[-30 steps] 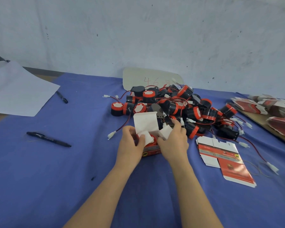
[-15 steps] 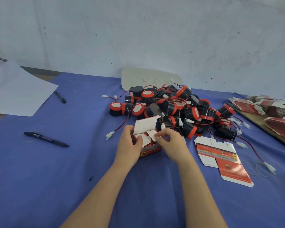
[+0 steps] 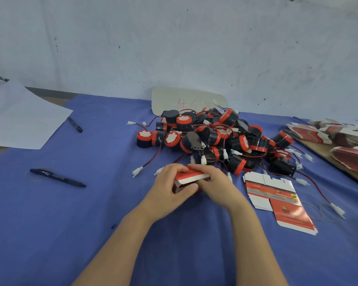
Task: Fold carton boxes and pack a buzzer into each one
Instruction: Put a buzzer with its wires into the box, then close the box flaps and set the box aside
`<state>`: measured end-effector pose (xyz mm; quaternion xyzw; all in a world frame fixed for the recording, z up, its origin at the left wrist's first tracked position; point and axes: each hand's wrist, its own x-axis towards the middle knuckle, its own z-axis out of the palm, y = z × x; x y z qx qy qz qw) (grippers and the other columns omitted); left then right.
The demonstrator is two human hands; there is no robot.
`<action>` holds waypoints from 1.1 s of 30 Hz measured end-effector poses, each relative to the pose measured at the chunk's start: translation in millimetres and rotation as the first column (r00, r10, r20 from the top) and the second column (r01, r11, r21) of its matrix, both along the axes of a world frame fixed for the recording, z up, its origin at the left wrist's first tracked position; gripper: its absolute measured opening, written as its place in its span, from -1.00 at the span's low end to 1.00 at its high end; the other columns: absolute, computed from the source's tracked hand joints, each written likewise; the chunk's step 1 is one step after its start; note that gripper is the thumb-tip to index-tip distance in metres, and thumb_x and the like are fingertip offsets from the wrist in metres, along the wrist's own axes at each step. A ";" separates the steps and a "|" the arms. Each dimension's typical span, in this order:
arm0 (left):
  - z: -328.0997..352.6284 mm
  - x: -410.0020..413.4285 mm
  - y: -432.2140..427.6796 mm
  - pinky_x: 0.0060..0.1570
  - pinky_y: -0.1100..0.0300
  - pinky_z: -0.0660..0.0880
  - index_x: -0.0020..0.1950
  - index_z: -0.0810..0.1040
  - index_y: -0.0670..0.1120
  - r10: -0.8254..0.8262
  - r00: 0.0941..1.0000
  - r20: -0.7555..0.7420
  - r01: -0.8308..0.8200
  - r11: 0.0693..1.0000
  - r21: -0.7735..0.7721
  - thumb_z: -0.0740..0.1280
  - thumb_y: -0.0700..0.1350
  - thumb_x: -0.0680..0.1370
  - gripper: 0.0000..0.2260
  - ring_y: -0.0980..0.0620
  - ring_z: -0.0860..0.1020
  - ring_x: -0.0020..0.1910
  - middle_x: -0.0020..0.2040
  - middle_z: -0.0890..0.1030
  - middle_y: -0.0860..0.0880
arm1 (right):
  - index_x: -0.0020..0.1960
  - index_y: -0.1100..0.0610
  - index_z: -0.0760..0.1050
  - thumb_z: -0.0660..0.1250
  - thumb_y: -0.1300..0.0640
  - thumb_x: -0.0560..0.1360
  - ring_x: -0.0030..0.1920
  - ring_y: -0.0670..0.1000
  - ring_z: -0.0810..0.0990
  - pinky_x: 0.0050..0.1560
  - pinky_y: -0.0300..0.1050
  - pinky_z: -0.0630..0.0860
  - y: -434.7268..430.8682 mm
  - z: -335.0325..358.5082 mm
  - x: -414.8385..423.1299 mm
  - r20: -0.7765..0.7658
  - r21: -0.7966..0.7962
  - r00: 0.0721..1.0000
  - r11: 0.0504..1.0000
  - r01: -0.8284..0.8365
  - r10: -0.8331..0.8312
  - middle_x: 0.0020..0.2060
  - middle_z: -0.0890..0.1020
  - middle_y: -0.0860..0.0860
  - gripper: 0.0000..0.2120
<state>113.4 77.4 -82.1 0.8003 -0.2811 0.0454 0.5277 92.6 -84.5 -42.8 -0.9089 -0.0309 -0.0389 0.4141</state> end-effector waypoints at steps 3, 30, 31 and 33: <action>1.5 3.4 2.3 0.25 0.38 0.32 0.35 0.41 0.02 0.013 0.995 0.101 -0.025 0.993 0.116 0.30 0.02 0.57 -0.65 0.20 0.37 0.25 0.26 0.40 0.13 | 0.43 0.02 0.36 0.30 0.26 0.52 0.20 -0.06 0.51 0.27 -0.16 0.43 -6.2 4.8 -6.1 -0.102 0.149 0.988 0.984 -0.097 0.113 0.27 0.52 0.00 -0.51; 1.8 6.7 -6.6 0.51 0.02 0.04 0.58 -0.15 -0.06 0.201 0.947 -0.251 -0.161 0.972 0.171 0.05 -0.04 0.68 -0.46 0.00 -0.03 0.55 0.59 -0.06 -0.02 | 0.20 0.21 0.51 0.22 0.12 0.61 0.13 0.06 0.55 -0.07 -0.12 0.63 11.1 -9.8 0.5 -0.239 0.562 0.965 0.796 0.225 -0.105 0.14 0.59 0.15 -0.76; 1.4 6.0 -8.7 0.50 0.02 0.07 0.58 -0.12 -0.06 0.212 0.939 -0.271 -0.177 0.973 0.149 0.04 -0.04 0.67 -0.47 -0.01 0.01 0.54 0.58 -0.02 -0.02 | 0.22 0.23 0.52 0.21 0.12 0.61 0.13 0.05 0.55 -0.08 -0.13 0.62 12.3 -11.8 0.6 -0.234 0.562 0.965 0.794 0.233 -0.118 0.13 0.59 0.14 -0.73; 0.9 5.4 -11.7 0.48 0.02 0.12 0.58 -0.03 -0.04 0.229 0.926 -0.299 -0.211 0.973 0.092 0.05 -0.05 0.67 -0.50 0.01 0.08 0.52 0.56 0.07 -0.02 | 0.28 0.22 0.50 0.21 0.13 0.62 0.10 0.02 0.55 -0.11 -0.16 0.62 14.3 -16.1 1.9 -0.209 0.558 0.966 0.792 0.248 -0.155 0.12 0.59 0.10 -0.70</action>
